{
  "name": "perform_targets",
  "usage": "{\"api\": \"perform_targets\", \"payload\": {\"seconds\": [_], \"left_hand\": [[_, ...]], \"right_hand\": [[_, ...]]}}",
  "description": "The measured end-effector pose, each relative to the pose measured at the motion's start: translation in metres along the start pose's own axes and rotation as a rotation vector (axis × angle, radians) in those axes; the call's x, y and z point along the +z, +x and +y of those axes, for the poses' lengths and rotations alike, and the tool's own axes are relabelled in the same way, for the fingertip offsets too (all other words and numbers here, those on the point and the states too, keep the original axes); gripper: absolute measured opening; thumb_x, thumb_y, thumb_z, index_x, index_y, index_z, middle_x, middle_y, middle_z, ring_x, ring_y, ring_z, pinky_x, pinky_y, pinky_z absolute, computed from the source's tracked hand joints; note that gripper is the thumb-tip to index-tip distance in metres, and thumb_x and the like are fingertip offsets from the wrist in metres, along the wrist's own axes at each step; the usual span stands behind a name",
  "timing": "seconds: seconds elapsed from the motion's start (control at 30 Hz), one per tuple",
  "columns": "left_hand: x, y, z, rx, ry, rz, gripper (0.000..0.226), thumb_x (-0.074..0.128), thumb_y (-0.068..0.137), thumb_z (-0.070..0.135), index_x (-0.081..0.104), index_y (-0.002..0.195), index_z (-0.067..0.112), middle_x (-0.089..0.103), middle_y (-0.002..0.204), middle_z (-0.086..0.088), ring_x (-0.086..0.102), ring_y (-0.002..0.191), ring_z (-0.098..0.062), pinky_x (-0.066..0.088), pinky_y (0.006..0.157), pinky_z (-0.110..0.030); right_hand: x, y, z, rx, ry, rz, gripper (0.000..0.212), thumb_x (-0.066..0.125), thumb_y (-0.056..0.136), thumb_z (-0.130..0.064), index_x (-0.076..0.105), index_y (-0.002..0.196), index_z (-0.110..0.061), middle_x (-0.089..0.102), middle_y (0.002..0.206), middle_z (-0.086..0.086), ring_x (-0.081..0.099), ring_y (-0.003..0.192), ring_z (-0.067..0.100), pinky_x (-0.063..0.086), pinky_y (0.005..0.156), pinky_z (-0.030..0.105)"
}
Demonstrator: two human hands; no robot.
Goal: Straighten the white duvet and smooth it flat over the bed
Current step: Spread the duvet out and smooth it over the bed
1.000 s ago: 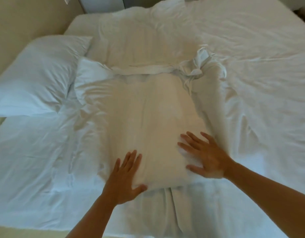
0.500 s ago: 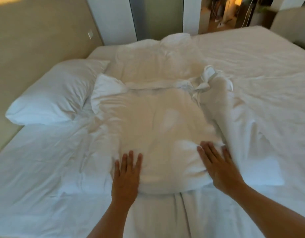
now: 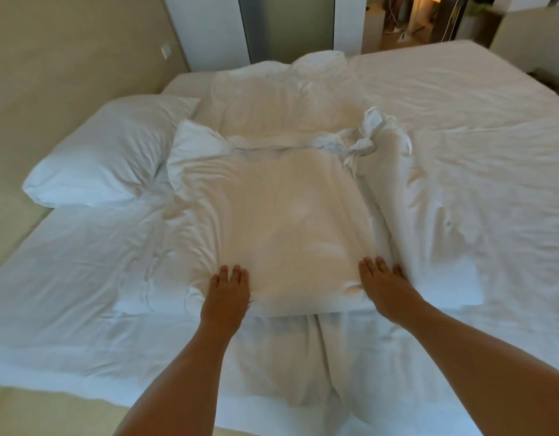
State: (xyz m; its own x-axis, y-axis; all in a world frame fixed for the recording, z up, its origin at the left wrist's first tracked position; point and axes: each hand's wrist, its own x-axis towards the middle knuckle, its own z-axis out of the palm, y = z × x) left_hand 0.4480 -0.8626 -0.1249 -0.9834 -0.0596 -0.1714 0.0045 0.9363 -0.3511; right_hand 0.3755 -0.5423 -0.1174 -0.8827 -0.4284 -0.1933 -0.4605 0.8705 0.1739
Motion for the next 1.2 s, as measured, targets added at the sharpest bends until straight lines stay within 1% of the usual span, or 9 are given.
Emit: {"api": "perform_targets", "payload": {"seconds": [0.13,0.23,0.33,0.4,0.47,0.53,0.57,0.67,1.2], "left_hand": [[-0.012,-0.021,-0.007,0.002,-0.021,0.018,0.073,0.093,0.053,0.031,0.068,0.115,0.001,0.069,0.113,-0.018,0.066,0.101,-0.041,0.056,0.078,-0.047],[-0.025,-0.044,-0.011,0.016,-0.037,0.086,0.061,0.069,0.085,0.021,0.048,0.138,0.002,0.053,0.139,-0.018,0.05,0.126,-0.041,0.045,0.099,-0.049],[-0.013,-0.083,-0.016,0.019,-0.06,0.054,0.058,0.053,0.094,0.013,0.033,0.147,0.003,0.039,0.15,-0.017,0.037,0.137,-0.04,0.036,0.108,-0.047],[-0.007,-0.112,-0.018,0.015,-0.101,0.034,0.058,0.063,0.088,0.015,0.045,0.14,0.001,0.05,0.142,-0.018,0.046,0.13,-0.042,0.044,0.101,-0.049],[-0.004,-0.137,-0.022,0.033,-0.099,0.089,0.058,0.058,0.09,0.012,0.039,0.143,0.0,0.045,0.145,-0.02,0.041,0.133,-0.043,0.041,0.104,-0.049],[-0.005,-0.16,-0.027,0.067,-0.032,0.068,0.06,0.046,0.096,0.007,0.02,0.15,0.0,0.027,0.154,-0.02,0.027,0.141,-0.041,0.03,0.111,-0.047],[-0.007,-0.168,-0.03,0.073,-0.003,0.053,0.061,0.044,0.097,0.006,0.016,0.15,0.0,0.023,0.156,-0.02,0.023,0.142,-0.041,0.027,0.111,-0.047],[-0.011,-0.198,-0.04,0.095,0.019,0.064,0.058,0.04,0.099,0.007,0.014,0.15,0.001,0.021,0.156,-0.018,0.021,0.143,-0.04,0.026,0.112,-0.046],[0.011,-0.32,-0.03,0.075,-0.037,0.104,0.053,0.05,0.089,0.007,0.04,0.141,-0.001,0.045,0.143,-0.022,0.043,0.13,-0.043,0.039,0.101,-0.049]], "right_hand": [[-0.013,-0.022,-0.003,-0.01,-0.05,-0.04,0.058,0.036,0.101,-0.006,0.01,0.153,-0.003,0.015,0.161,0.013,0.02,0.146,0.032,0.029,0.111,0.049],[-0.024,-0.043,-0.012,0.022,-0.056,-0.048,0.062,0.043,0.097,-0.003,0.015,0.151,-0.002,0.02,0.159,0.012,0.025,0.144,0.031,0.034,0.107,0.049],[-0.023,-0.074,-0.034,0.023,-0.057,-0.012,0.077,0.091,0.047,-0.01,0.063,0.117,0.006,0.065,0.118,0.019,0.066,0.101,0.037,0.058,0.063,0.051],[-0.004,-0.092,-0.045,-0.001,-0.014,0.036,0.075,0.094,0.015,-0.007,0.074,0.088,0.001,0.072,0.087,0.013,0.071,0.07,0.031,0.05,0.038,0.042],[0.004,-0.114,-0.056,0.002,-0.011,0.05,0.075,0.093,0.011,-0.008,0.075,0.083,0.0,0.072,0.082,0.011,0.071,0.066,0.03,0.049,0.036,0.041],[-0.018,-0.143,-0.075,0.047,-0.022,-0.007,0.077,0.095,0.023,-0.009,0.073,0.096,0.003,0.071,0.095,0.015,0.071,0.079,0.033,0.055,0.044,0.046],[-0.034,-0.158,-0.084,0.032,-0.08,-0.06,0.076,0.091,0.047,-0.011,0.064,0.116,0.007,0.065,0.116,0.019,0.066,0.099,0.036,0.057,0.062,0.051],[-0.047,-0.191,-0.102,-0.001,-0.066,-0.076,0.06,0.041,0.096,-0.003,0.017,0.151,-0.002,0.023,0.156,0.012,0.027,0.141,0.03,0.037,0.104,0.047],[-0.027,-0.305,-0.153,0.06,-0.03,-0.165,0.059,0.038,0.099,-0.005,0.01,0.151,-0.001,0.017,0.158,0.013,0.02,0.144,0.031,0.032,0.108,0.051]]}}
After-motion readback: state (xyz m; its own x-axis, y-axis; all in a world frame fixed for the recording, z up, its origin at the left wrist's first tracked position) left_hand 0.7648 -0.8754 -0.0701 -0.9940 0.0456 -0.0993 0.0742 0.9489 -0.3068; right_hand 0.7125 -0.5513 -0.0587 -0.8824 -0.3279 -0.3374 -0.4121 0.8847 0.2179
